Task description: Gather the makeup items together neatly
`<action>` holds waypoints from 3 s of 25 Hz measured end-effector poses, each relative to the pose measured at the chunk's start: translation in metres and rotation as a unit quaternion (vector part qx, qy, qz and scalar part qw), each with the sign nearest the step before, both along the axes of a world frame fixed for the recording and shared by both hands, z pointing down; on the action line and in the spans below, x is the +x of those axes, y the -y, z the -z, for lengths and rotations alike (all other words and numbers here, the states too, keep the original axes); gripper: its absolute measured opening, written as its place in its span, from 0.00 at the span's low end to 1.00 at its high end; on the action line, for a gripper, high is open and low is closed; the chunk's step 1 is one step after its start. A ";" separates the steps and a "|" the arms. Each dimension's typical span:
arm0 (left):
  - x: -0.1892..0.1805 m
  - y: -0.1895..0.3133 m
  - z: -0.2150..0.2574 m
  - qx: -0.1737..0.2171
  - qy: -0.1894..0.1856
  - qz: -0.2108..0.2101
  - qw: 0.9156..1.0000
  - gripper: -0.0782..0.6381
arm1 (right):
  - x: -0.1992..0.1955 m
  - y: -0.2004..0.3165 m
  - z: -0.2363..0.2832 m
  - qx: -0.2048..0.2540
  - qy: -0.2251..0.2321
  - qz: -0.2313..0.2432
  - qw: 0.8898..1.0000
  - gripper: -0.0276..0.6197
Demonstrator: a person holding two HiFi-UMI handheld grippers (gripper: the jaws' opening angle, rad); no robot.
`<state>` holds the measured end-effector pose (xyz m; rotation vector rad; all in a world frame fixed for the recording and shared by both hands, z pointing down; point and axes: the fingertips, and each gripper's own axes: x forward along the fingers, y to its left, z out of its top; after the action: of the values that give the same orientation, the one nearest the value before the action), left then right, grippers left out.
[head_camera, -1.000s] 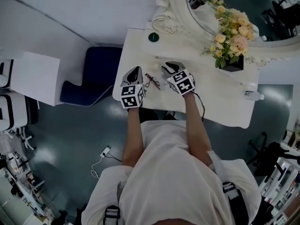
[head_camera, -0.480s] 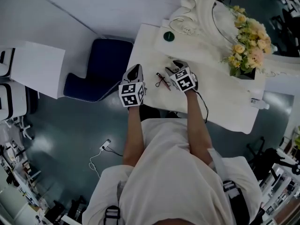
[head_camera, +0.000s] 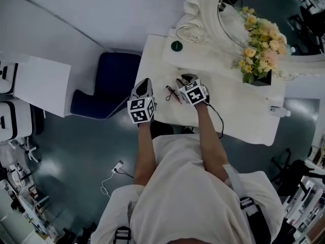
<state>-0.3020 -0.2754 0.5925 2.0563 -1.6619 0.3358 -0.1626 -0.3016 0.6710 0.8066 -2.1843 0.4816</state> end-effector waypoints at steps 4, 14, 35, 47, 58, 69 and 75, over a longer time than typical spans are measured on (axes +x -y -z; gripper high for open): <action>0.023 -0.007 0.003 0.000 0.005 -0.015 1.000 0.13 | 0.015 -0.011 0.012 -0.005 0.027 -0.028 0.999 0.26; 0.110 -0.007 0.015 0.016 0.013 -0.087 0.996 0.13 | 0.095 -0.019 0.039 0.016 0.049 -0.102 0.993 0.26; 0.308 -0.046 0.004 0.009 0.009 -0.235 0.972 0.13 | 0.315 -0.078 0.047 0.048 0.041 -0.319 0.946 0.26; 0.364 -0.071 -0.017 -0.016 0.022 -0.294 0.955 0.13 | 0.421 -0.139 0.000 -0.016 0.090 -0.556 0.826 0.26; 0.379 -0.078 -0.024 -0.021 0.030 -0.307 0.951 0.13 | 0.437 -0.151 -0.003 -0.020 0.127 -0.587 0.799 0.39; 0.361 -0.083 -0.023 -0.016 0.027 -0.283 0.959 0.13 | 0.410 -0.122 0.049 0.075 0.060 -0.473 0.876 0.40; 0.321 -0.076 -0.018 -0.010 0.028 -0.240 0.970 0.13 | 0.338 -0.093 0.066 0.115 0.033 -0.364 0.924 0.40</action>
<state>0.0193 -0.1996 0.6104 2.4375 -1.1623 0.5686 0.1750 -0.2087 0.6054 1.7719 -1.9637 0.6149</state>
